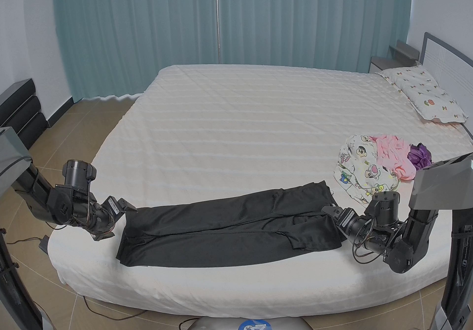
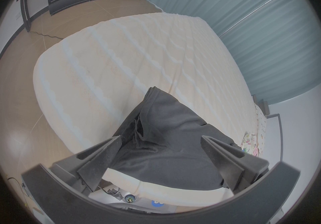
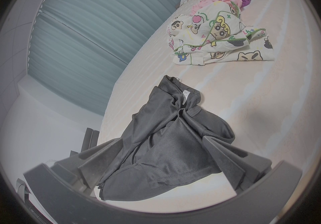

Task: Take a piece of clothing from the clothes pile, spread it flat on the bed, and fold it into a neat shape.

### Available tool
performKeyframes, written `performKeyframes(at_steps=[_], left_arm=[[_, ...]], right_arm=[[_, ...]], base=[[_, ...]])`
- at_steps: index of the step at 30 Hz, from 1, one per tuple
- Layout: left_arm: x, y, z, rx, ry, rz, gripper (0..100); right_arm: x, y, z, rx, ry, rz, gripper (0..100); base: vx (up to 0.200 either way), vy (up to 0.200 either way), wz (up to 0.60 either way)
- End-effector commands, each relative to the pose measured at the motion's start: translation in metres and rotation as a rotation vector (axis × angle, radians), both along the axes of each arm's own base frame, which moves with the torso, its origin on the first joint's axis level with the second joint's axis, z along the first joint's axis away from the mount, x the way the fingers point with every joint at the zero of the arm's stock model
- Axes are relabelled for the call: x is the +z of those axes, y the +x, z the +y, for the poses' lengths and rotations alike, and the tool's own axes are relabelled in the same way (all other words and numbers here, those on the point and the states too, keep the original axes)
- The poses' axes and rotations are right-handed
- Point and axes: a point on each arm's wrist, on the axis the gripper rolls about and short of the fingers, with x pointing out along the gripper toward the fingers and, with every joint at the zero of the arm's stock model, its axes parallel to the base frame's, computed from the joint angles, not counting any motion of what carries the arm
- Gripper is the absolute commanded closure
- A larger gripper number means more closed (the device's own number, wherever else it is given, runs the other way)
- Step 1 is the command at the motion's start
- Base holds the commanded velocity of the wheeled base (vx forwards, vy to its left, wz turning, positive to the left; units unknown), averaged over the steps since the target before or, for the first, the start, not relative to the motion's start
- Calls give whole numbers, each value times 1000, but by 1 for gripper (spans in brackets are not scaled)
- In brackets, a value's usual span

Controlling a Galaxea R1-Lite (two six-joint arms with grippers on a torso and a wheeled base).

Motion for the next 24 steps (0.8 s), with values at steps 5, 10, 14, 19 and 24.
performKeyframes(at_steps=[5, 10, 14, 19, 24], left_arm=[[-26, 9, 3, -43, 20, 54, 0], [-33, 19, 2, -49, 21, 57, 100], [-39, 25, 3, -34, 29, 66, 100], [-36, 23, 10, -1, 34, 66, 100], [-16, 22, 11, 52, 9, 15, 100]], right_arm=[[-7, 1, 1, 5, -6, 10, 0], [-9, 0, 4, 12, -5, 0, 0], [-9, 0, 3, 11, -4, -3, 0], [-8, 0, 4, 12, -4, -4, 0], [-8, 0, 3, 11, -5, -4, 0]], base=[[0, 0, 0], [0, 0, 0], [0, 0, 0], [0, 0, 0], [0, 0, 0]])
